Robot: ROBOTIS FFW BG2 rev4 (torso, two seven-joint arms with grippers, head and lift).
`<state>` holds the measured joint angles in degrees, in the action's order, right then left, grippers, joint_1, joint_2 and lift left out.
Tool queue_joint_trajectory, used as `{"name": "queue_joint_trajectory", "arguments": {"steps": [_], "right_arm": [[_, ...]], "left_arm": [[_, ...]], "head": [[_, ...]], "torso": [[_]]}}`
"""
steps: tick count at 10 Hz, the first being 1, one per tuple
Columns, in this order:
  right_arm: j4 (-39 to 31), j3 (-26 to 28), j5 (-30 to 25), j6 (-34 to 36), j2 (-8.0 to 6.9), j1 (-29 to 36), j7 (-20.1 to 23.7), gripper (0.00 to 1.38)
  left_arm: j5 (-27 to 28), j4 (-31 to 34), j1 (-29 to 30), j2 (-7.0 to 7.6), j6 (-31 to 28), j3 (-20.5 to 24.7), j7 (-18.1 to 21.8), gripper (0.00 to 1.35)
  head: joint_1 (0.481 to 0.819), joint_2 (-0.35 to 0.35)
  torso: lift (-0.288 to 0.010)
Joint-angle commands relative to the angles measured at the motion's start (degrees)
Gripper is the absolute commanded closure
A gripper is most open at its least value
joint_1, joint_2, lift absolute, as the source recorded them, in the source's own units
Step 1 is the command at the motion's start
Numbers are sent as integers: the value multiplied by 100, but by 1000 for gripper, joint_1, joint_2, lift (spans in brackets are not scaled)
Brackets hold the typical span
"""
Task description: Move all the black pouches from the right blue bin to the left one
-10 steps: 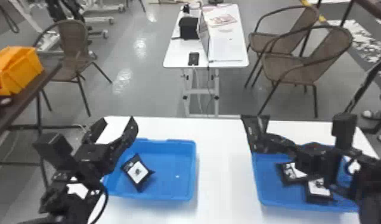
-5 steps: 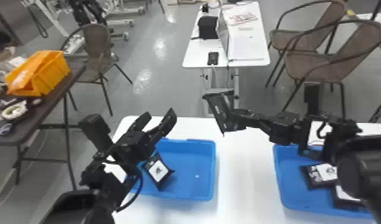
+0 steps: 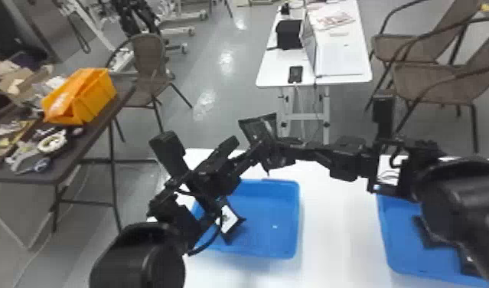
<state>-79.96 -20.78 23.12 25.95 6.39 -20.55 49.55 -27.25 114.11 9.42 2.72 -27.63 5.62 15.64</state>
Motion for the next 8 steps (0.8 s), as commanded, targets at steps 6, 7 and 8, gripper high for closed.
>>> {"name": "queue_joint_trajectory", "arguments": {"steps": [6,7,8], "right_arm": [[121,-111,123,-72,-15,-37,11,1286],[147,-102,123,-99,-15,-46,11,1286],[174,-102,114,-108,-23,-46,11,1285]], "left_arm": [[132,6,-81,-17,-217,-158,-79,1217],[149,6,-99,18,-199,-184,-79,1217],[158,6,-81,27,-111,-193,-79,1217]], "head": [[695,249],[695,247],[695,245]], "torso": [[10],[10],[10]]}}
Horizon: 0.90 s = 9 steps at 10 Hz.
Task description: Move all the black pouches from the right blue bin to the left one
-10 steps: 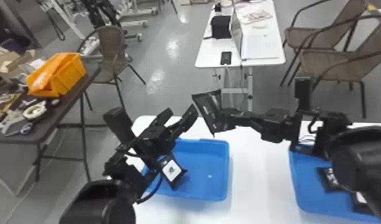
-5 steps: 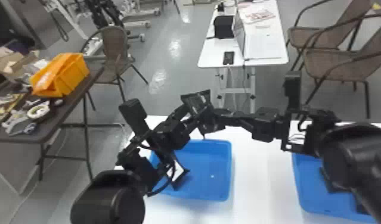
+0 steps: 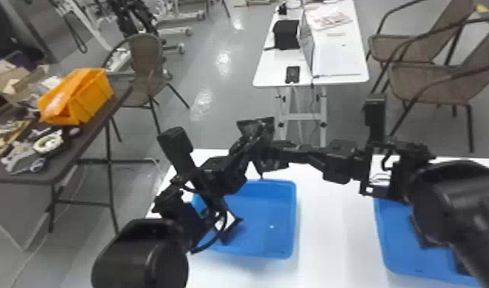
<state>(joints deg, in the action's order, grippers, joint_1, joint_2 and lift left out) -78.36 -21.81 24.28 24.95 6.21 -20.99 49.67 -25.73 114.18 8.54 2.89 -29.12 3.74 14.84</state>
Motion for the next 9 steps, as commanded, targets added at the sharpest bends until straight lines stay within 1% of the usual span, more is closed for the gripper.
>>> {"name": "queue_joint_trajectory", "arguments": {"steps": [1,2,3,4,5,6,7,8,9], "right_arm": [[57,10,-2,-26,3,-11,-1,1279],[136,54,25,-105,-6,7,-1,897],[145,265,-90,-184,-15,121,-1,279],[40,634,-380,-202,-50,332,-18,16],[-206,1091,-846,-245,-94,622,-124,111],[-444,1460,-1127,-245,-103,938,-326,171],[-628,1856,-1329,-281,-138,1272,-546,199],[-778,2137,-1470,-456,-182,1615,-897,203],[-936,2322,-1478,-667,-234,1958,-1345,205]], "left_arm": [[33,-1,33,-8,153,4,-8,1217],[95,-1,77,-8,320,13,-8,1217],[262,-1,112,-8,443,66,-8,1217],[605,-10,183,-17,654,171,-8,1217],[1141,-62,315,-69,909,329,-8,1217],[1519,-256,403,-122,1242,426,-8,1217],[1791,-590,482,-201,1682,479,-8,1217],[2028,-915,570,-289,2209,523,-60,1217],[2266,-1161,666,-304,2605,531,-210,1217]], "head": [[695,244],[695,244],[695,245],[695,243],[695,238],[695,234],[695,222],[695,202],[695,176]], "torso": [[10],[10],[10],[10],[10],[10],[10],[10],[10]]}}
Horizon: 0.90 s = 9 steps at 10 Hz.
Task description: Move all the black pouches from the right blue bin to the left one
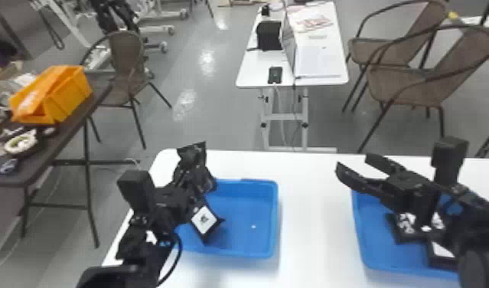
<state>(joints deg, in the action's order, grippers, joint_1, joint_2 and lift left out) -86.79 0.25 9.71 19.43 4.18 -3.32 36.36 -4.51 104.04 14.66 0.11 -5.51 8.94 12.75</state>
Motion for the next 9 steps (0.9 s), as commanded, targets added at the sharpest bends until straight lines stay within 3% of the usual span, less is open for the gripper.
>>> {"name": "queue_joint_trajectory", "arguments": {"steps": [1,2,5,6,7,8,9], "right_arm": [[-224,203,-66,-264,-75,455,-446,205],[-303,247,-101,-344,-93,622,-709,206],[-294,247,-224,-344,-84,710,-709,206],[-303,238,-295,-344,-93,719,-709,206],[-303,238,-347,-326,-93,719,-709,206],[-365,229,-435,-300,-102,754,-709,206],[-488,238,-664,-238,-137,798,-709,206]], "left_arm": [[214,-296,160,-26,464,11,-141,1217],[319,-454,204,-26,604,-24,-194,1217],[363,-867,55,7,718,-279,-255,1216],[205,-841,55,7,701,-288,-281,967],[82,-823,64,7,798,-279,-299,371],[-15,-762,64,7,973,-279,-308,35],[-24,-542,108,-2,965,-253,-361,108]], "head": [[695,154],[695,144],[695,109],[695,104],[695,98],[695,98],[695,99]], "torso": [[10],[10],[10],[10],[10],[10],[10]]}}
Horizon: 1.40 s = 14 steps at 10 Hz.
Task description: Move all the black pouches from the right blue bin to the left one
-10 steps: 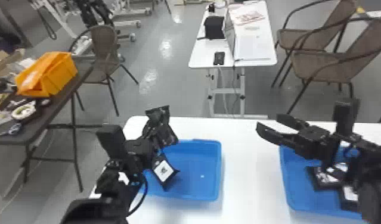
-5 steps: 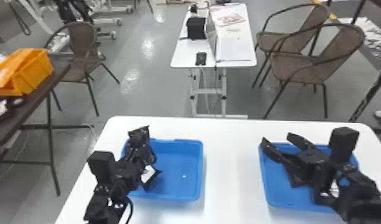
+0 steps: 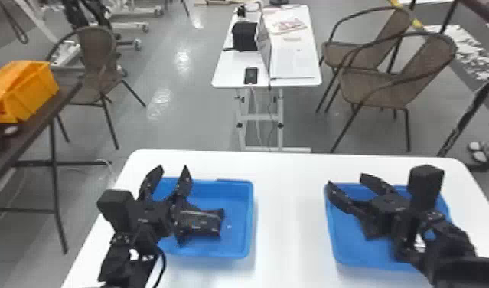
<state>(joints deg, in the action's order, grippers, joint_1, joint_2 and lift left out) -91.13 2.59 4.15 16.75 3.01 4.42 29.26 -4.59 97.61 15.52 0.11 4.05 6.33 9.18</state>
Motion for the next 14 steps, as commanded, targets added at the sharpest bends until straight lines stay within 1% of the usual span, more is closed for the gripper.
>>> {"name": "queue_joint_trajectory", "arguments": {"steps": [1,2,3,4,5,6,8,9,10,11,12,14], "right_arm": [[-204,31,-309,31,-64,112,-52,206],[-379,137,-520,39,-125,270,-236,206],[-502,357,-634,39,-204,490,-438,206],[-538,647,-652,22,-257,657,-605,206],[-467,946,-705,22,-275,727,-658,208],[-335,1192,-705,22,-275,744,-702,208],[104,1534,-696,4,-275,648,-781,208],[341,1640,-687,-66,-257,560,-781,209],[623,1666,-634,-136,-195,428,-772,209],[939,1605,-538,-259,-90,261,-755,211],[1308,1534,-520,-409,-37,41,-755,211],[2178,1420,-538,-734,7,-486,-737,209]], "left_arm": [[2,355,126,-11,61,70,-83,202],[-86,504,285,-26,272,132,-303,240],[-235,654,469,-26,439,176,-593,239],[-270,733,619,-26,588,264,-786,239],[-296,777,680,-26,614,369,-813,239],[-296,795,706,-26,632,378,-813,242],[-305,795,724,-26,667,316,-813,243],[-314,795,742,-26,676,316,-813,245],[-332,795,750,-26,685,325,-813,245],[-332,795,759,-26,685,316,-813,245],[-332,795,759,-26,676,308,-813,245],[-358,795,759,-26,667,273,-813,245]], "head": [[695,101],[695,106],[695,111],[695,109],[695,105],[695,85],[695,26],[695,14],[695,-9],[695,-22],[695,-26],[695,-22]], "torso": [[10],[10],[10],[10],[10],[10],[10],[10],[10],[10],[10],[10]]}}
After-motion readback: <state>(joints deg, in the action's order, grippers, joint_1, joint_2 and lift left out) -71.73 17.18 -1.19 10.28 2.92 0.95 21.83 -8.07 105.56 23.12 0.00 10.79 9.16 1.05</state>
